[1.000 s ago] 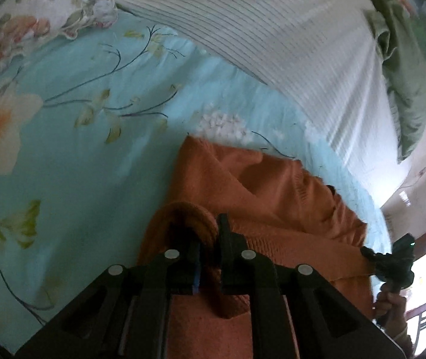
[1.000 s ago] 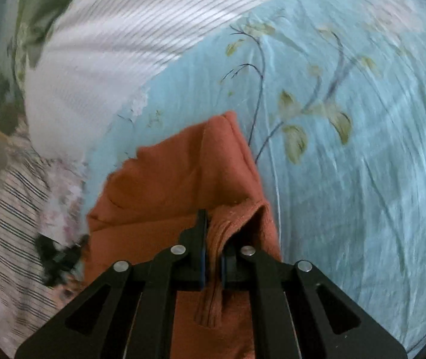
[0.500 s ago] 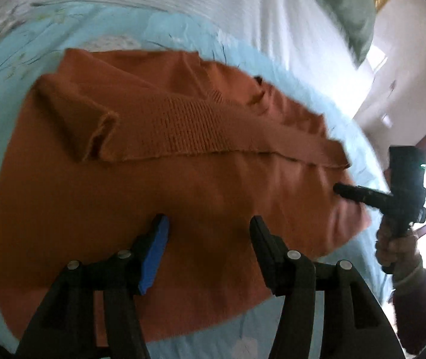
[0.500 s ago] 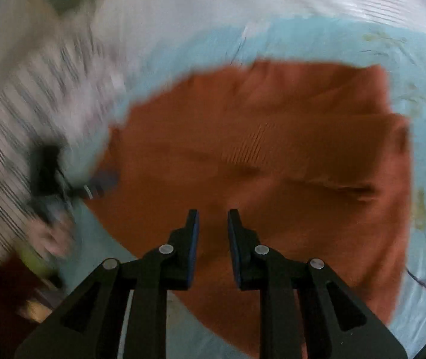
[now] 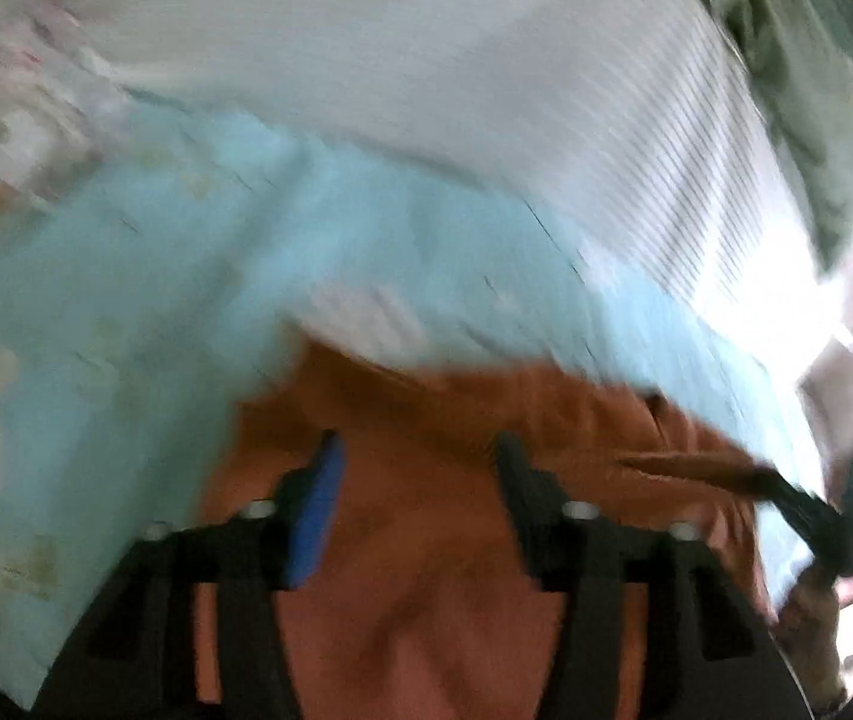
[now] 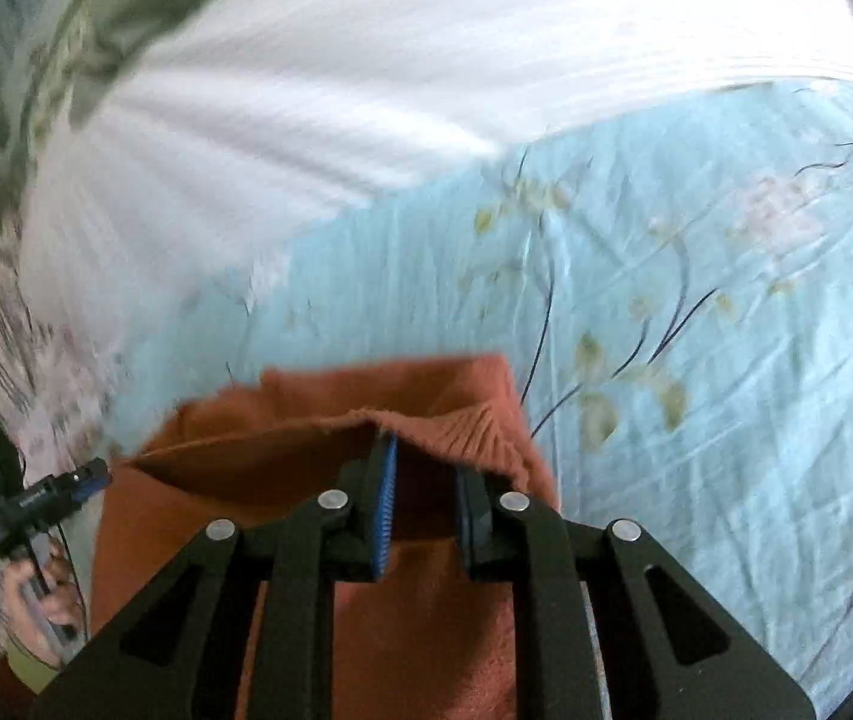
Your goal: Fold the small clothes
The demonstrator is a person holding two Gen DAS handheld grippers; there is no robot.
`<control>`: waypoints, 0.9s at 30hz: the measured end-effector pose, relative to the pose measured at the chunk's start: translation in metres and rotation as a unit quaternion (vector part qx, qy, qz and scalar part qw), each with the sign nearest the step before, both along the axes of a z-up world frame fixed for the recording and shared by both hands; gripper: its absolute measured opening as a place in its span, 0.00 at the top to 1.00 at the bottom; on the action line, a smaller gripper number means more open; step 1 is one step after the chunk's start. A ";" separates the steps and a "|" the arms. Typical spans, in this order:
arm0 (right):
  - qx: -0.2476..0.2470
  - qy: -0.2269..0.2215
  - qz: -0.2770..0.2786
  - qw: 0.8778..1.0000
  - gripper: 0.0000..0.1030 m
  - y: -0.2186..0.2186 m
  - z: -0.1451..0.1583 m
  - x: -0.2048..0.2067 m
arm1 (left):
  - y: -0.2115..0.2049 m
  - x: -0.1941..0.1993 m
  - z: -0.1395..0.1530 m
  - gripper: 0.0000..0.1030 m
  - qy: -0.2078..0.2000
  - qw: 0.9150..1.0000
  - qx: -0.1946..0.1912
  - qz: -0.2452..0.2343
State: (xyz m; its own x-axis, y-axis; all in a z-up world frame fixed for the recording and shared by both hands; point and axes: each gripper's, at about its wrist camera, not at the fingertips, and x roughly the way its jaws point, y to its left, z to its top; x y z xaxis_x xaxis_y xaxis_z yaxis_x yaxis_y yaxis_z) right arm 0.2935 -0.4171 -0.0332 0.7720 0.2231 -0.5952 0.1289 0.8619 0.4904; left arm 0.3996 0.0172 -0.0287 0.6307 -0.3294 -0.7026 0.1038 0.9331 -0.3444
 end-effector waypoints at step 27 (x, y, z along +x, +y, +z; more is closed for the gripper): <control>0.067 0.020 0.056 0.996 0.73 0.075 -0.036 -0.132 | 0.042 -0.242 -0.051 0.26 0.029 0.986 -0.159 0.045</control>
